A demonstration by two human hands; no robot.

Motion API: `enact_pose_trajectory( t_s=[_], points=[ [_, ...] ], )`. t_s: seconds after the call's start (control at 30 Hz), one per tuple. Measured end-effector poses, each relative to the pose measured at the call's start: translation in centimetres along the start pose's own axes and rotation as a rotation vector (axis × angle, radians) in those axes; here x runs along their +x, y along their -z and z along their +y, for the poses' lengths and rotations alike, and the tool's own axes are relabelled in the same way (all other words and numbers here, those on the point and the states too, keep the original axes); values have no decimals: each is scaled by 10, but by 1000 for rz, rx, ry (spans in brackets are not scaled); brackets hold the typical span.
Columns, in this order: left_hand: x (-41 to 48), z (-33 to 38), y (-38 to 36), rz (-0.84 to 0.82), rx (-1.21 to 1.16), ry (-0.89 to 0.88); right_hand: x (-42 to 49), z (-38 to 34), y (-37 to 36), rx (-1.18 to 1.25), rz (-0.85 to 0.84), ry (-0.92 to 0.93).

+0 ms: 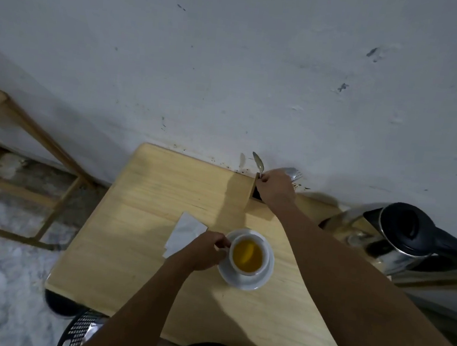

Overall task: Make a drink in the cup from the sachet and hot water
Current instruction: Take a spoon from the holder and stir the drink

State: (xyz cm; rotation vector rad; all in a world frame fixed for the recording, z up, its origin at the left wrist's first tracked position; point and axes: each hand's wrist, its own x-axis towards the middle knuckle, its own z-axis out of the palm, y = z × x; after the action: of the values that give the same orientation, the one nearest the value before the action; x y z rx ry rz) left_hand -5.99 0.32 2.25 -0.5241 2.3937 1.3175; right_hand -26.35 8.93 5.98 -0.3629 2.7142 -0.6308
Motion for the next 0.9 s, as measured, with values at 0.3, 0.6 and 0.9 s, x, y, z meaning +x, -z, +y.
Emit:
enact_pose_trajectory(
  t_s=[0.3,0.6,0.9],
  points=[
    [-4,-17,-6,117,-25,-65,-70,6,48,232,454,290],
    [-10,-11,-10,114,-12,-163,-160,53,67,432,488,449],
    [-18,-14,-20,180,-73,-154,-219,99,25,488,167,218]
  ],
)
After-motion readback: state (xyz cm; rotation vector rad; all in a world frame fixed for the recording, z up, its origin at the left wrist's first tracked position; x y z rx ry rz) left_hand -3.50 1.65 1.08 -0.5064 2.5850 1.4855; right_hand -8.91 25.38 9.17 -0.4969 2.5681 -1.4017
